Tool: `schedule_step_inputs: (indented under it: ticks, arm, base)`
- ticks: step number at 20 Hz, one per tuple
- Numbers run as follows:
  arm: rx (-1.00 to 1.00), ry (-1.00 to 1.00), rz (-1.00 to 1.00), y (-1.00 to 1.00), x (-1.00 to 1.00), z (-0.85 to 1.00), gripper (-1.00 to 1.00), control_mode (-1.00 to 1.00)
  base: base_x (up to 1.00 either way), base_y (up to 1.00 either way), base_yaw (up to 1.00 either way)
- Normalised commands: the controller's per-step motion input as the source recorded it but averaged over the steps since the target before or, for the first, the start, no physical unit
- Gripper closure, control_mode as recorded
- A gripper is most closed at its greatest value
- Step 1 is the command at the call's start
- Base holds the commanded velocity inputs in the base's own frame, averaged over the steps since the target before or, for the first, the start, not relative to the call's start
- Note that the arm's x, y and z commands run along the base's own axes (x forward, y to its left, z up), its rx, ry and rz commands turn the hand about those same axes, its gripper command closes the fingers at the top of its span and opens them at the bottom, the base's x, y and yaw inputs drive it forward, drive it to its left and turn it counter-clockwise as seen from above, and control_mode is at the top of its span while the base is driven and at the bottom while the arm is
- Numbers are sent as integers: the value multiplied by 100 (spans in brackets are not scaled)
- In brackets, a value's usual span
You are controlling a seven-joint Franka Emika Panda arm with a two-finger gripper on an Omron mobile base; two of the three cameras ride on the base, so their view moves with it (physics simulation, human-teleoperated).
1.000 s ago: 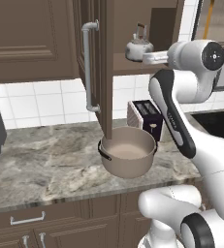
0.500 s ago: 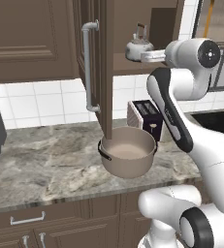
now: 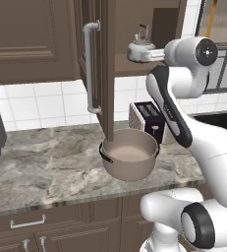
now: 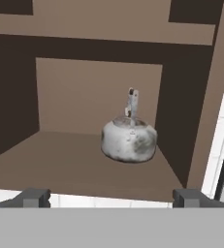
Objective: Pick the kettle from the cabinet and place it on a stove burner. Then pick the pot from the counter and place it on another stove burner. Finally, turn both burners on.
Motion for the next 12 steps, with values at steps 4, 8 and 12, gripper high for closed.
schedule_step_inputs:
  ticks: [4,8,12]
  arm:
    - [0,0,0,0,27,0,-100,-100]
    - [0,-5,2,-4,26,0,-100,-100]
    - [0,-14,3,-6,12,0,-100,-100]
  base:
    - [0,0,0]
    - [0,0,0]
    - [0,0,0]
